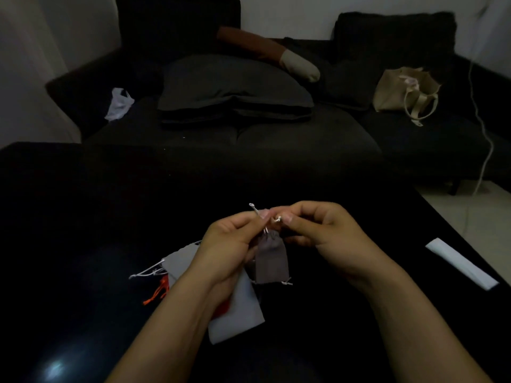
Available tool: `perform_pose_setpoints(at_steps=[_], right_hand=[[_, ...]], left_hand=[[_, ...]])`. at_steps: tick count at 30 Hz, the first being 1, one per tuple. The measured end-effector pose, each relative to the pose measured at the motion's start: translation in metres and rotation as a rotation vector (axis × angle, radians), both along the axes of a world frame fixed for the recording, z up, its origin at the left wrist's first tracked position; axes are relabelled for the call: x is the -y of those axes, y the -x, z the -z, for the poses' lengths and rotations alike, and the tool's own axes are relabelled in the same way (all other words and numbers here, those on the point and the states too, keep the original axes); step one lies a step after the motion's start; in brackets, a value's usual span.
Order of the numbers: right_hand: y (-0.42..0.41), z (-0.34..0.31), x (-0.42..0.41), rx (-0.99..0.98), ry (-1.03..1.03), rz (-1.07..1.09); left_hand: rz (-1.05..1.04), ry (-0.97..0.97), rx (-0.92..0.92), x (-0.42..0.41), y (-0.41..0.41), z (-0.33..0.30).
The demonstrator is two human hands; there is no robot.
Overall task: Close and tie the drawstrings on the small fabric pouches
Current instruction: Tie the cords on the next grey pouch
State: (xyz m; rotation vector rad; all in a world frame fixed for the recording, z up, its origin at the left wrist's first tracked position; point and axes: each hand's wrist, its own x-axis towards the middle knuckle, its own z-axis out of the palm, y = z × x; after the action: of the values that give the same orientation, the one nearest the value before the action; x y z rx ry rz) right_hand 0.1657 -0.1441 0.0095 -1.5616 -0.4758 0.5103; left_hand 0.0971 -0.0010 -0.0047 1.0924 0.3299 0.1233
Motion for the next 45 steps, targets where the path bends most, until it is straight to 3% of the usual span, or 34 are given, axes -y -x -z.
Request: perform_pose_setpoints(at_steps=[5, 15, 22, 34, 45], right_hand=[[0.007, -0.002, -0.002, -0.034, -0.048, -0.007], [0.006, -0.002, -0.001, -0.057, -0.058, 0.025], [0.007, -0.008, 0.003, -0.229, -0.078, 0.033], [0.008, -0.009, 0.0, -0.163, -0.055, 0.07], [0.014, -0.008, -0.007, 0.054, 0.063, 0.131]], left_hand=[[-0.012, 0.013, 0.041, -0.005, 0.002, -0.001], [-0.036, -0.367, 0.19, -0.018, 0.003, -0.002], [-0.072, -0.338, 0.213, -0.012, 0.003, -0.003], [-0.089, -0.587, 0.311, -0.011, 0.006, -0.003], [-0.232, -1.086, 0.369, -0.01, 0.007, 0.004]])
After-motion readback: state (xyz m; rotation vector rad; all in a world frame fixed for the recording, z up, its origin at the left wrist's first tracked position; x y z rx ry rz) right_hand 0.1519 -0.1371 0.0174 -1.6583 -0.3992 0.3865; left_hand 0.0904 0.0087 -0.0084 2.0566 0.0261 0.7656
